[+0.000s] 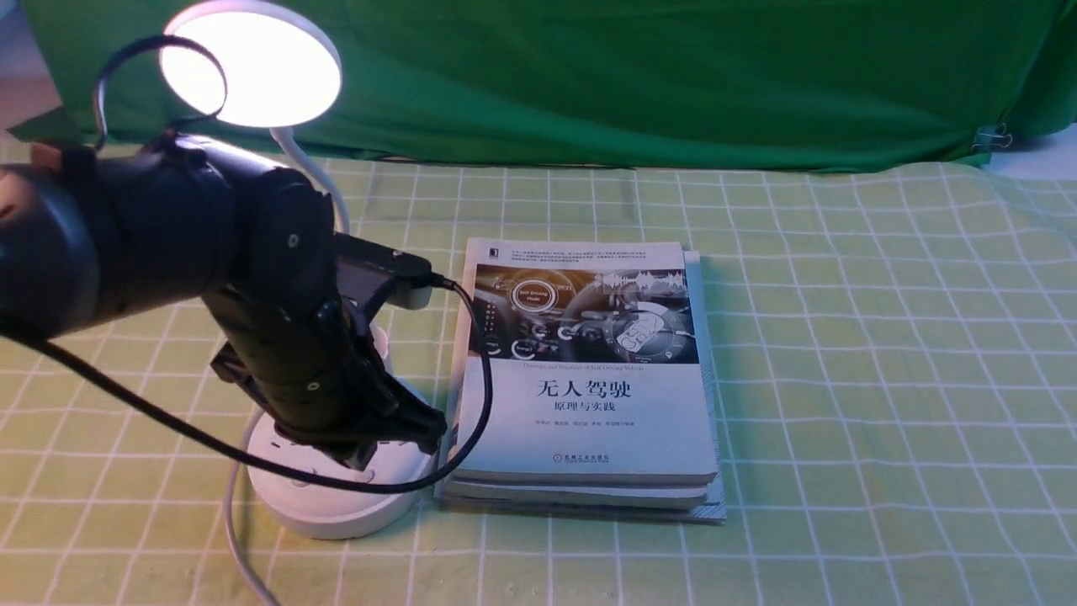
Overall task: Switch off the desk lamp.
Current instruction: Use the left arm to press the button switch on the lamp holder
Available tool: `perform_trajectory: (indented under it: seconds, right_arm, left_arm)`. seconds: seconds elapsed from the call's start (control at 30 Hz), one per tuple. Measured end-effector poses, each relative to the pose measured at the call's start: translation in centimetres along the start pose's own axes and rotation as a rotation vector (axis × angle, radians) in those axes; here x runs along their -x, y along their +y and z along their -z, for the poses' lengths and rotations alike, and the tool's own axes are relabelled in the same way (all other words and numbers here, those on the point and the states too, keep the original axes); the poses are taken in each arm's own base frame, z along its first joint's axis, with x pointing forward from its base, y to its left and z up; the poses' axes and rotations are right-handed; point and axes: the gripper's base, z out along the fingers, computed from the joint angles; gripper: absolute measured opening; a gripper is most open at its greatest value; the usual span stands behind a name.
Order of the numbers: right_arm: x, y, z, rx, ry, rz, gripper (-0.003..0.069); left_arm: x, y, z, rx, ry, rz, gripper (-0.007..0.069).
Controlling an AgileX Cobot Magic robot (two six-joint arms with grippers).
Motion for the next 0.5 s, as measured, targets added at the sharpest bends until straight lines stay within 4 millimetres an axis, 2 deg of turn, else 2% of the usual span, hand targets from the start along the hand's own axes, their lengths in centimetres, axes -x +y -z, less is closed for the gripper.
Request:
perform_trajectory:
  seconds: [0.3, 0.5]
  right_arm:
    - [0.0, 0.0, 0.0, 0.0, 0.0, -0.001, 0.0238]
    - [0.0, 0.0, 0.0, 0.0, 0.0, 0.0, 0.0238]
  left_arm:
    - [0.6, 0.4, -2.9, 0.007, 0.068, 0.018, 0.0001]
    - [1.0, 0.7, -3.3, 0.0, 0.074, 0.037, 0.0001]
